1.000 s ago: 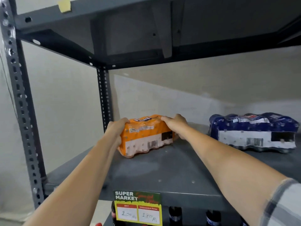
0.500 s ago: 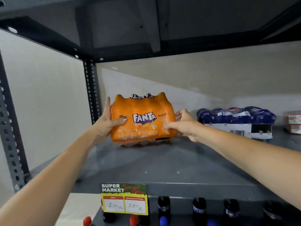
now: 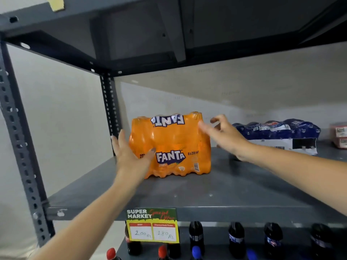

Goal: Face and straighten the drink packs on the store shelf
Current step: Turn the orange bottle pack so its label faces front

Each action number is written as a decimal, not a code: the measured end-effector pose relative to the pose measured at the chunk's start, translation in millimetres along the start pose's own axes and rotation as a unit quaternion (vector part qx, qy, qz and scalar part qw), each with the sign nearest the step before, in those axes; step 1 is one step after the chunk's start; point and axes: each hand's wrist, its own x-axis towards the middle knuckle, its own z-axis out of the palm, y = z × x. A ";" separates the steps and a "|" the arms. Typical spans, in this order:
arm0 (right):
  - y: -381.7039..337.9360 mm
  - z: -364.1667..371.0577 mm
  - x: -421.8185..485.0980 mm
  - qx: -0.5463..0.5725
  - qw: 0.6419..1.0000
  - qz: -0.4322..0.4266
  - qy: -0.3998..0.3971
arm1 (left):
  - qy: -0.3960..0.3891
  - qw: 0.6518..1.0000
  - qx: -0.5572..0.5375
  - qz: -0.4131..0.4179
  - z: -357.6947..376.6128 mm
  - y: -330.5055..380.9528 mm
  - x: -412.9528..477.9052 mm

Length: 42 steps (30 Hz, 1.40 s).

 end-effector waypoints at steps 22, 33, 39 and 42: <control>-5.2 0.4 -0.2 0.142 0.982 0.099 -0.069 | -0.072 0.949 -0.251 -0.178 94.5 -43.8 97.4; -40.8 31.2 69.3 0.260 0.931 0.175 -0.185 | -0.129 0.981 -0.142 -0.030 72.3 33.8 35.3; -33.4 40.1 77.4 0.245 0.945 0.136 -0.170 | -0.195 0.962 -0.190 -0.026 59.9 33.3 37.1; -25.1 39.0 86.9 0.185 0.960 0.122 -0.169 | -0.254 0.938 -0.231 -0.043 40.6 28.8 43.7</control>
